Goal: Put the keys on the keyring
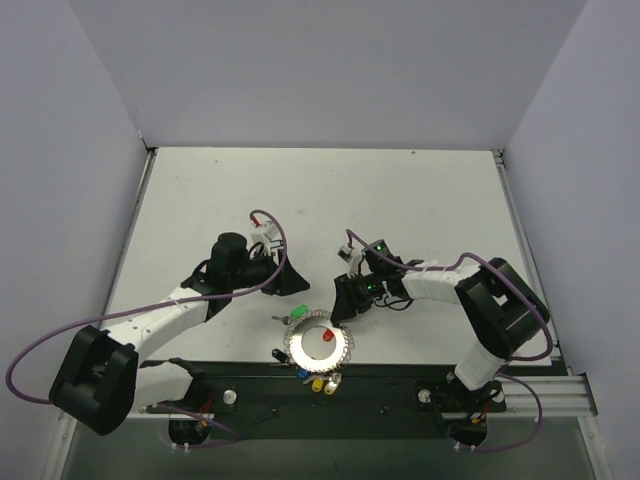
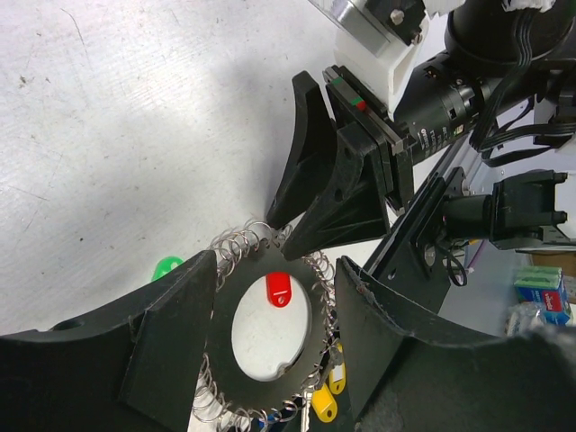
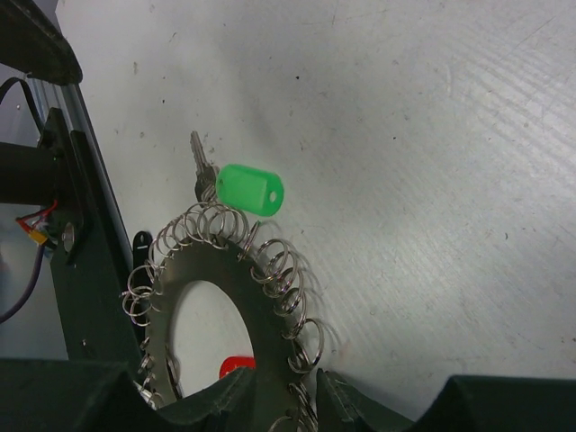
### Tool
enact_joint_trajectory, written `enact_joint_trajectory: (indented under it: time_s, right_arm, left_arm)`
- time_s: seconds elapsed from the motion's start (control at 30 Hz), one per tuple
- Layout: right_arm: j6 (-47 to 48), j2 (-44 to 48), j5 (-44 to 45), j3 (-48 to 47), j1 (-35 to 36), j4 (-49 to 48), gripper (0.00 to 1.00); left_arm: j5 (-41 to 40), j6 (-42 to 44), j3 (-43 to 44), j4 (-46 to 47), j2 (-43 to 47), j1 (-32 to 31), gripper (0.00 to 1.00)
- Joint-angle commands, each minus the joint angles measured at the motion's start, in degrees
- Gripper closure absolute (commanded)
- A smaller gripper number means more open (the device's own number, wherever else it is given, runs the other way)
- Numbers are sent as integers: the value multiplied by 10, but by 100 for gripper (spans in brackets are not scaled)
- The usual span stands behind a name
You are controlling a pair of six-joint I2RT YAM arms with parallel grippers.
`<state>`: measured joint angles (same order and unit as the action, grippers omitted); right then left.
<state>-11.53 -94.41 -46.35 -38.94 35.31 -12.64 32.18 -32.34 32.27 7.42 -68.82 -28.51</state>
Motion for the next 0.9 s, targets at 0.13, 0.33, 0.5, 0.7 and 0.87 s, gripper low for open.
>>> enact_joint_trajectory:
  time_s: [0.13, 0.33, 0.5, 0.7, 0.87]
  right_arm:
    - [25, 29, -9, -13, 13, 52, 70]
    - [30, 42, 26, -18, 15, 82, 71]
    - [23, 46, 59, -25, 15, 102, 74]
    - [16, 37, 55, -30, 17, 95, 79]
    - [1, 39, 34, -35, 23, 74, 82]
  left_arm:
    - [6, 10, 15, 0, 17, 5, 36]
    - [4, 13, 16, -6, 18, 5, 36]
    - [2, 13, 15, -7, 21, 5, 36]
    - [2, 13, 15, -7, 23, 5, 36]
    - [-2, 13, 12, -10, 29, 5, 36]
